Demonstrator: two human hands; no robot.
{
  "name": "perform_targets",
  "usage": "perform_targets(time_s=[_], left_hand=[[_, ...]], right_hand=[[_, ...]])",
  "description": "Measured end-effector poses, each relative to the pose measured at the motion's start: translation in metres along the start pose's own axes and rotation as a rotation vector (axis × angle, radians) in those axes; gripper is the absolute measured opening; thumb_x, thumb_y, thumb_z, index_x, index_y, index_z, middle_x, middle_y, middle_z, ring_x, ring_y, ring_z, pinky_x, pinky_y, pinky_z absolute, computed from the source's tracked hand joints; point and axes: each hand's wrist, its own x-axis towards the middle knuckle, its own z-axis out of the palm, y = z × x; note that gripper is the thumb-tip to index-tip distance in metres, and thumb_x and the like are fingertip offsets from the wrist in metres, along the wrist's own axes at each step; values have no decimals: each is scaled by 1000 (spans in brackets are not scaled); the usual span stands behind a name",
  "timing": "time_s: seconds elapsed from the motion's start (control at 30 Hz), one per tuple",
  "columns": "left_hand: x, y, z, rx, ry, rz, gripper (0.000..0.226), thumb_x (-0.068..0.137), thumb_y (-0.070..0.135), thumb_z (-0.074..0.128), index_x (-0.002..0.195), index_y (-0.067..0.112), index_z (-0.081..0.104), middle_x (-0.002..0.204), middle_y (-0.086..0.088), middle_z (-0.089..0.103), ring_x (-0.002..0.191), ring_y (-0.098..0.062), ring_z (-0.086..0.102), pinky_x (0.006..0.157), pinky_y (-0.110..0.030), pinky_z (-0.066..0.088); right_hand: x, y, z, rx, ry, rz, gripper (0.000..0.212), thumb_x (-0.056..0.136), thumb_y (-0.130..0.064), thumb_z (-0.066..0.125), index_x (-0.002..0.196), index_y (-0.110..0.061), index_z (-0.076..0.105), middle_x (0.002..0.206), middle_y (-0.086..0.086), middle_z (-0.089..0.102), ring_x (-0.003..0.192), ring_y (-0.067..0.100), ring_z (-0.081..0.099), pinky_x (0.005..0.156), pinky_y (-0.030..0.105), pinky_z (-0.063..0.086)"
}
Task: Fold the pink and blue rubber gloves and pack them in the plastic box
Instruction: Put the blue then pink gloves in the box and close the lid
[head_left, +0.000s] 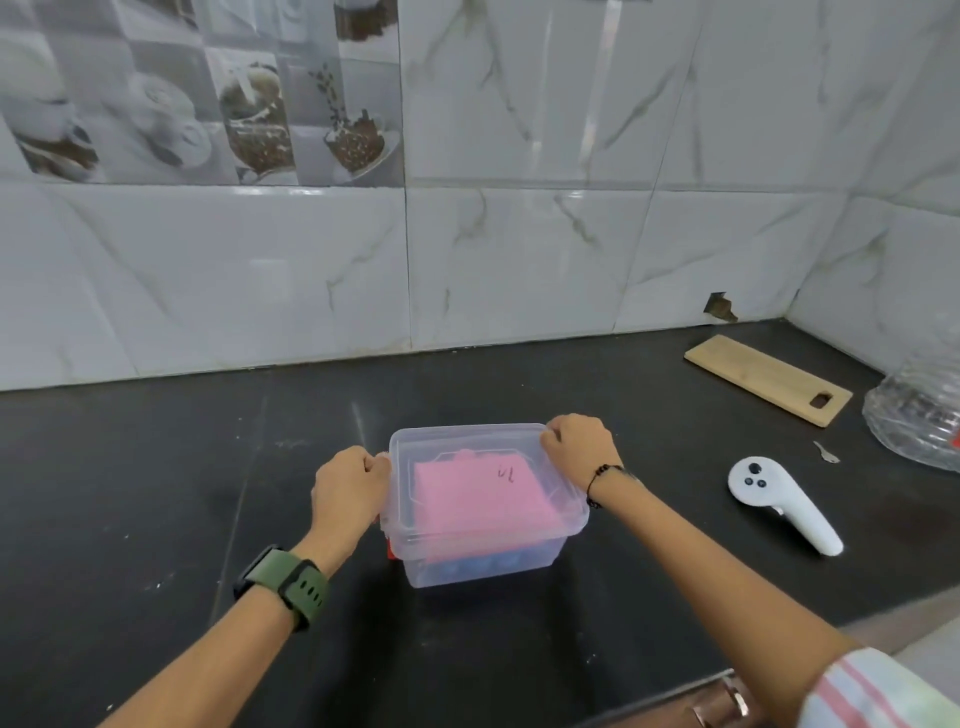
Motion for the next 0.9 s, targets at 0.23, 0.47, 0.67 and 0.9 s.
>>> perform_targets(time_s=[0.23, 0.47, 0.67, 0.9], left_hand=[[-3, -10, 11, 291, 55, 105, 29, 92, 33, 46, 68, 17, 42, 70, -1, 54, 60, -16, 51, 48, -24, 35], [-9, -11, 25, 291, 64, 74, 19, 96, 22, 37, 82, 10, 42, 67, 2, 44, 54, -9, 42, 44, -20, 30], [-11, -9, 24, 258, 57, 65, 20, 95, 22, 37, 80, 10, 39, 65, 3, 42, 53, -9, 39, 43, -23, 28], [-9, -32, -14, 230, 117, 42, 32, 90, 20, 43, 61, 17, 30, 60, 2, 39, 51, -11, 33, 45, -25, 25]], right_hand=[[-6, 4, 20, 32, 81, 34, 29, 93, -15, 35, 65, -8, 38, 74, 8, 41, 64, 25, 41, 56, 27, 32], [-7, 8, 30, 13, 64, 45, 25, 98, -24, 27, 96, -9, 47, 78, 8, 52, 66, 24, 50, 58, 29, 39], [-4, 10, 32, 155, 49, 73, 25, 96, -22, 27, 88, -9, 46, 71, 7, 51, 62, 22, 47, 55, 28, 36], [-10, -24, 48, 221, 7, 44, 29, 96, -22, 28, 86, -5, 50, 74, 8, 53, 65, 22, 47, 56, 28, 35]])
